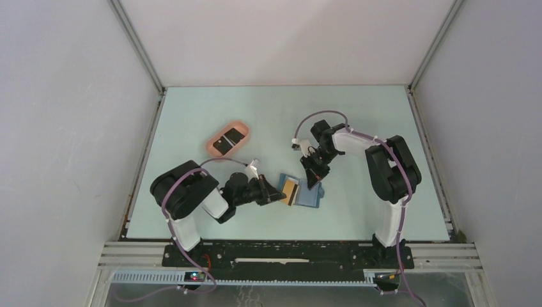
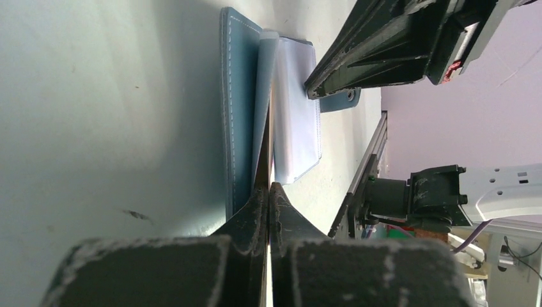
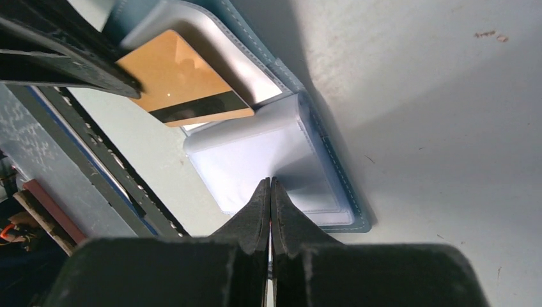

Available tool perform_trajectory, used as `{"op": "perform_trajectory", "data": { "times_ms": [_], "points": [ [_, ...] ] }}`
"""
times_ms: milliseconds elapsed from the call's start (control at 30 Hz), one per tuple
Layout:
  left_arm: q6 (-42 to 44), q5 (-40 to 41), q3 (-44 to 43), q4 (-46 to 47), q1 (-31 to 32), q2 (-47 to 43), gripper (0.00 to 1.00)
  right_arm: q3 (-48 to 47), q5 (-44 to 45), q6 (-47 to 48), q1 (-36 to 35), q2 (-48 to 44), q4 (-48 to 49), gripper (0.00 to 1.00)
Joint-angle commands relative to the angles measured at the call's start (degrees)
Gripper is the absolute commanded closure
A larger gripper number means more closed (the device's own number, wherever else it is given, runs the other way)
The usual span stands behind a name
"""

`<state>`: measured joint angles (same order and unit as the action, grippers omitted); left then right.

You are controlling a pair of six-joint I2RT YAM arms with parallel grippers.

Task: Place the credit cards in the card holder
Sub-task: Insert the credit card into the card holder.

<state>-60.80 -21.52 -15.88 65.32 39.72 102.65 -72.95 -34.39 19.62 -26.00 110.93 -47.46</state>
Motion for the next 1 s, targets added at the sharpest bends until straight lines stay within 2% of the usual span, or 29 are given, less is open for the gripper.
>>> {"op": "perform_trajectory", "data": {
  "times_ms": [0,733,967],
  "points": [
    [2.6,-2.0,-2.6,-1.5,-0.4,-1.7,1.00,-2.1,3.6,2.3,-1.1,0.8,-1.6,0.97],
    [7.5,-3.9,-8.3,-17.1,-0.7,-5.2,1.00,-2.3,5.3,2.4,-1.5,1.1,-1.5,0.97],
    [13.8,-5.7,-12.0,-27.6,-0.8,-8.0,1.00,-2.5,4.9,2.5,-1.5,0.8,-1.6,0.95]
  ]
}}
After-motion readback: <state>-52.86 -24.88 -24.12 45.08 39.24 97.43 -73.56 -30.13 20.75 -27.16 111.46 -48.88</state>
